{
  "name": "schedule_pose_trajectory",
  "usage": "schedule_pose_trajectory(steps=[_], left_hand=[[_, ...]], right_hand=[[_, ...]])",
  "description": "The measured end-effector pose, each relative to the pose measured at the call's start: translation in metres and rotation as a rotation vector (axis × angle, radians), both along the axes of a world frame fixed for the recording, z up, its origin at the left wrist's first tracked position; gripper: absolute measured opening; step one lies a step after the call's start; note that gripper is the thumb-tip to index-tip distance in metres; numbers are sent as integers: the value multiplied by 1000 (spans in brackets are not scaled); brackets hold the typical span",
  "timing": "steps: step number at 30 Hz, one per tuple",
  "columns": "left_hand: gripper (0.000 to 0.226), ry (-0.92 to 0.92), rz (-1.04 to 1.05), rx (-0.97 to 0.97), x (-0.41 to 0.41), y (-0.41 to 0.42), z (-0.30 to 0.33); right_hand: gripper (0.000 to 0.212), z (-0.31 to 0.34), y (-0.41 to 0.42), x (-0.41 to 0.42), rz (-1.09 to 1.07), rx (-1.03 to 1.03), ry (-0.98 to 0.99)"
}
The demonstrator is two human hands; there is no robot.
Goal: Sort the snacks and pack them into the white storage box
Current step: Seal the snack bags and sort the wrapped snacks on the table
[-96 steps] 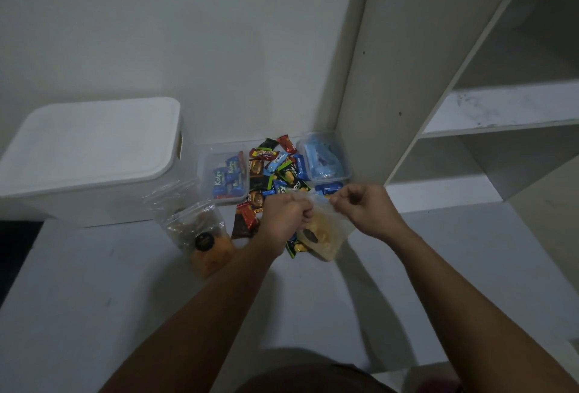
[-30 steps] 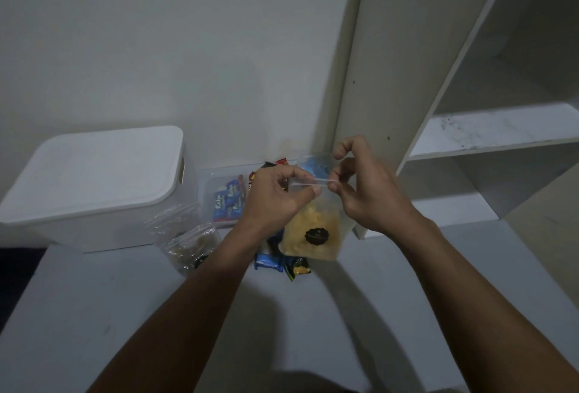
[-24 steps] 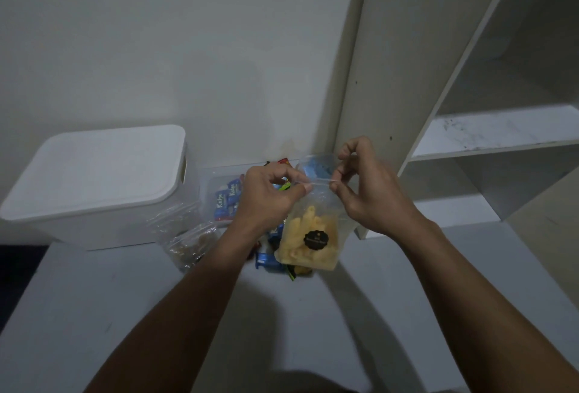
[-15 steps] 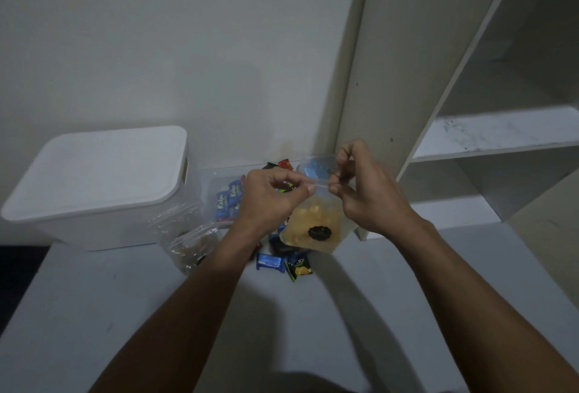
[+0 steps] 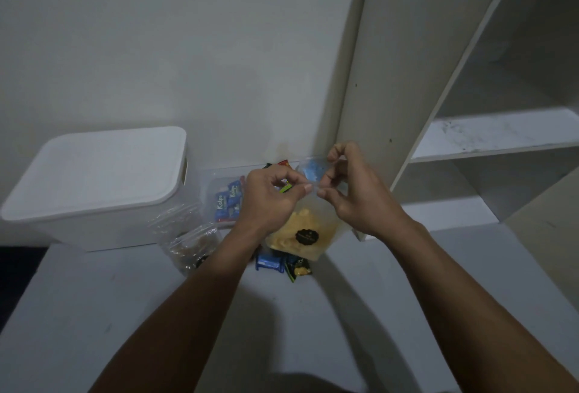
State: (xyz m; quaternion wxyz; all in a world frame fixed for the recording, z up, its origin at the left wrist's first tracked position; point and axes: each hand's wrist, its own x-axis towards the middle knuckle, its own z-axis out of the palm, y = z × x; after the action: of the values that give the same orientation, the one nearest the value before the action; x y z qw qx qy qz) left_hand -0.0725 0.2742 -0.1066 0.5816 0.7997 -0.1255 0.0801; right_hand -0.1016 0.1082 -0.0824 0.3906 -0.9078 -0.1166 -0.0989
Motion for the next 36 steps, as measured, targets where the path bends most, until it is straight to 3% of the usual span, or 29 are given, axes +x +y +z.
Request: schedule_pose_trajectory(steps=[3, 7, 15, 21, 33, 36], left_hand=[[11, 42, 63, -42, 5, 11, 2], [10, 100, -96, -40, 6, 16, 4], [9, -11, -17, -35, 10, 17, 3], [11, 122, -26, -112, 9, 28, 8], [12, 121, 89, -100, 10, 47, 0], [29, -36, 237, -30, 3, 44, -5]], right_hand=[[51, 2, -11, 2, -48, -40, 25], [49, 5, -10, 3, -65, -23, 28], [67, 8, -12, 5, -69, 44, 57], [54, 10, -19, 5, -98, 23, 58], [47, 5, -12, 5, -60, 95, 158], [44, 2, -8, 6, -83, 117, 147]])
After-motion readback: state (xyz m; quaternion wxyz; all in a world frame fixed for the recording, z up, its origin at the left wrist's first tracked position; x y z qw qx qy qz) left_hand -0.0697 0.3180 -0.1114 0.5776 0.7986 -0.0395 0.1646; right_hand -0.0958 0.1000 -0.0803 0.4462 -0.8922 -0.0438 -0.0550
